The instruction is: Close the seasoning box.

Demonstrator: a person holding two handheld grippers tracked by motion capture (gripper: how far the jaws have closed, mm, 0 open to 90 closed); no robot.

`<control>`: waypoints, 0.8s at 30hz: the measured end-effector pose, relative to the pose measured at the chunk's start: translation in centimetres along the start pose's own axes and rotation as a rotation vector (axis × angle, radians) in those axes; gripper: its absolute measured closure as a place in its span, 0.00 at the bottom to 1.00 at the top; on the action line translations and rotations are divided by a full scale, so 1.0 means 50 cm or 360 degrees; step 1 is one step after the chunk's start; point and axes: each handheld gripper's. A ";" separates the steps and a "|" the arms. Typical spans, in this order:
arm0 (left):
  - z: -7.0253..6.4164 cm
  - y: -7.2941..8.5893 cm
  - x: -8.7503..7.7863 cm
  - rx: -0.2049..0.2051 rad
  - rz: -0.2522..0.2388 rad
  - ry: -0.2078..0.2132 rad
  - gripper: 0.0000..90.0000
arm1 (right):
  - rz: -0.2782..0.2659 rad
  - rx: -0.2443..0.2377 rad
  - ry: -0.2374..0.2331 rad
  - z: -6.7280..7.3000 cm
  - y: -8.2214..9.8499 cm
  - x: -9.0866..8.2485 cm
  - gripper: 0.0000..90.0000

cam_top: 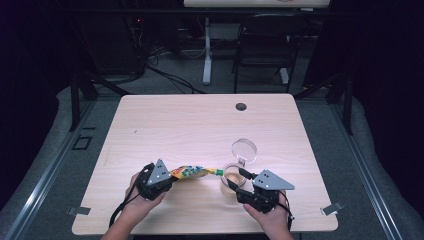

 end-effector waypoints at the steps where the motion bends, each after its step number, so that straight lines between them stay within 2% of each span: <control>1: 0.005 0.003 -0.002 -0.0027 -0.0014 0.0007 0.97 | 0.0000 0.0001 0.0000 0.000 0.000 0.000 0.51; 6: 0.026 0.021 -0.010 -0.0173 -0.0071 0.0043 0.96 | -0.0008 0.0010 0.0007 -0.003 0.000 -0.002 0.51; 24: 0.061 0.080 -0.028 -0.0416 -0.0104 0.0052 0.96 | -0.0006 0.0028 0.0009 -0.004 0.002 0.000 0.52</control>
Point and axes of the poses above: each handheld gripper's, and its own axes: x roughly forward along the jaws, y roughly out of its underside, z roughly to its left, and after that the axes turned 3 degrees about y, right-handed
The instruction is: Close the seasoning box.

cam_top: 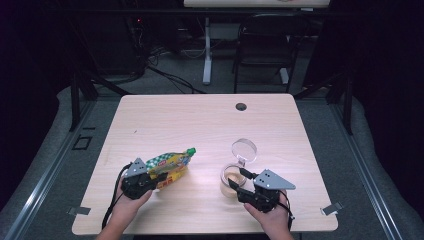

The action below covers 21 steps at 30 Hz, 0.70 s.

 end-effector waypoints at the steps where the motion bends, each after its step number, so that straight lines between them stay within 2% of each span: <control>1: 0.002 0.002 -0.001 -0.0009 -0.0007 0.0004 0.95 | 0.0000 0.0002 0.0003 0.000 0.000 0.000 0.52; 11: 0.023 0.029 -0.009 -0.0145 -0.0108 0.0041 0.88 | 0.0010 0.0000 -0.0002 0.000 0.001 0.002 0.52; 17: 0.030 0.038 -0.022 -0.0171 -0.0165 0.0068 0.83 | 0.0017 0.0001 -0.0006 -0.002 0.001 0.005 0.52; 21: 0.029 0.043 -0.023 -0.0162 -0.0157 0.0085 0.78 | 0.0024 -0.0007 -0.0014 -0.002 0.001 0.008 0.52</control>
Point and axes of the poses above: each handheld gripper's, and its own axes: x roughly forward along the jaws, y roughly out of its underside, z roughly to its left, and after that the axes turned 3 degrees about y, right-handed
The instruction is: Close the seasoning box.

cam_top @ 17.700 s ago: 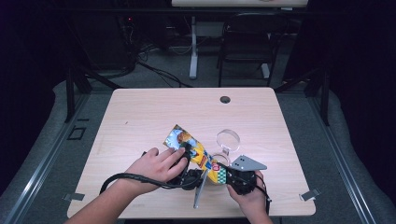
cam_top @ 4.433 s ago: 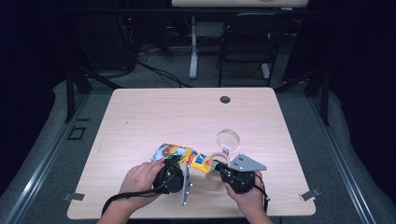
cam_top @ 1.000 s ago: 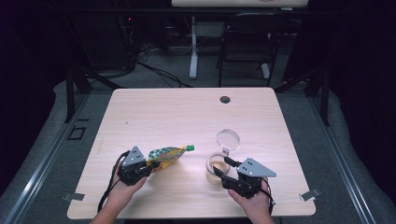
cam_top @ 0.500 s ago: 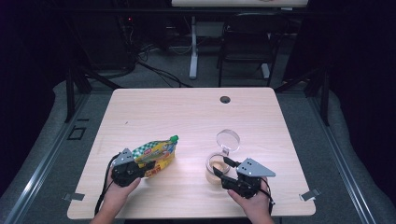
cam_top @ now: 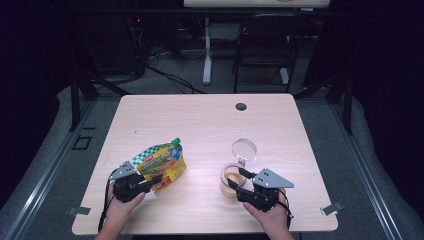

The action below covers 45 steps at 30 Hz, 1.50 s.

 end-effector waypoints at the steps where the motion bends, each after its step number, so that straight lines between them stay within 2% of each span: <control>1: -0.001 0.000 0.000 0.0006 0.0006 0.0000 0.78 | -0.0003 0.0001 -0.0004 0.001 0.000 0.002 0.52; 7: -0.005 0.005 0.000 -0.0012 -0.0023 -0.0013 0.66 | 0.0001 0.0003 -0.0016 0.003 -0.001 0.007 0.52; 16: -0.010 0.010 -0.001 0.0047 -0.0023 -0.0018 0.51 | 0.0012 0.0005 -0.0030 0.002 -0.002 0.012 0.52; 20: -0.013 0.012 -0.002 0.0053 -0.0045 -0.0037 0.47 | 0.0020 0.0002 -0.0044 0.003 -0.003 0.013 0.52; 21: -0.014 0.012 -0.003 0.0056 -0.0050 -0.0056 0.47 | 0.0026 0.0003 -0.0047 0.002 -0.003 0.013 0.52; 23: -0.013 0.009 -0.008 0.0032 -0.0048 -0.0030 0.46 | 0.0040 0.0001 -0.0059 0.001 -0.003 0.013 0.52; 29: -0.009 0.009 -0.013 0.0031 -0.0082 -0.0056 0.44 | 0.0062 0.0012 -0.0083 -0.002 -0.007 0.009 0.59; 35: -0.007 0.011 -0.016 0.0032 -0.0060 -0.0068 0.44 | 0.0053 0.0059 -0.0060 -0.015 -0.012 -0.003 0.64; 40: -0.008 0.009 -0.019 0.0031 -0.0069 -0.0072 0.44 | 0.0060 0.0096 -0.0051 -0.029 -0.016 -0.013 0.72; 45: -0.008 0.010 -0.021 0.0004 -0.0077 -0.0064 0.44 | 0.0071 0.0102 -0.0033 -0.042 -0.019 -0.022 0.77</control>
Point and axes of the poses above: each handheld gripper's, and its own axes: x roughly forward along the jaws, y roughly out of its underside, z roughly to its left, and after that the axes turned 3 degrees about y, right-handed
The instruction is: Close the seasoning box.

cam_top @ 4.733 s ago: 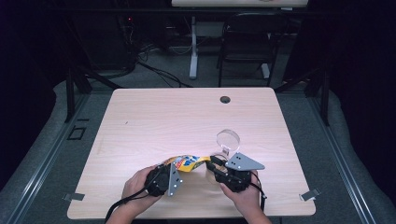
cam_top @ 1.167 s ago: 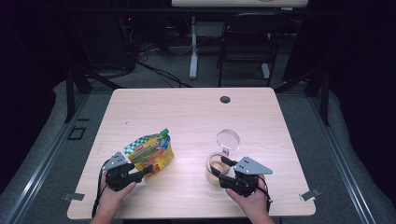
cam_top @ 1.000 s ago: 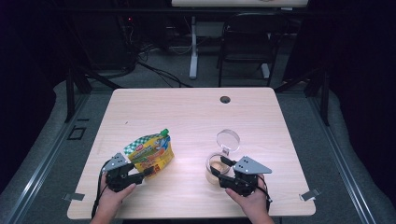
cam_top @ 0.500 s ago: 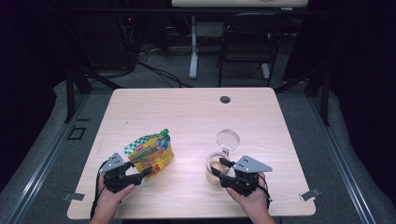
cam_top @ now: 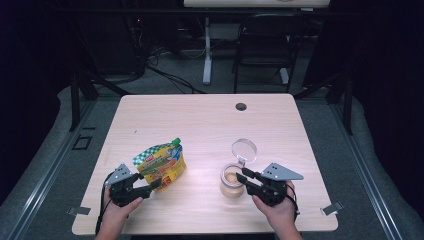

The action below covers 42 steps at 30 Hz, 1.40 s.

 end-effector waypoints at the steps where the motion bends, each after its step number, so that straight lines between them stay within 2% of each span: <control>1: 0.000 0.000 0.000 -0.0002 -0.0003 0.0001 0.44 | 0.0012 0.0001 0.0003 -0.002 -0.001 -0.002 0.78; 11: -0.003 -0.002 -0.002 -0.0002 -0.0034 -0.0021 0.44 | 0.0023 0.0035 0.0032 -0.020 -0.003 -0.014 0.82; 17: -0.003 -0.002 -0.001 -0.0002 -0.0029 -0.0019 0.44 | 0.0013 0.0047 0.0054 -0.031 -0.006 -0.024 0.86; 18: -0.002 -0.003 -0.004 0.0002 -0.0006 0.0000 0.44 | 0.0009 0.0043 0.0053 -0.034 -0.007 -0.026 0.87; 25: -0.003 -0.003 -0.003 0.0003 -0.0011 -0.0001 0.44 | -0.0024 0.0078 0.0093 -0.052 -0.010 -0.042 0.95; 29: -0.003 -0.003 -0.002 0.0006 -0.0008 0.0001 0.44 | -0.0012 0.0092 0.0120 -0.063 -0.009 -0.047 0.99; 42: -0.005 -0.002 0.002 0.0014 0.0005 -0.0002 0.44 | -0.0010 0.0169 0.0205 -0.091 -0.003 -0.035 1.00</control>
Point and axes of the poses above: each handheld gripper's, and its own axes: x roughly forward along the jaws, y roughly out of its underside, z roughly to its left, and after that the axes turned 3 degrees about y, right-handed
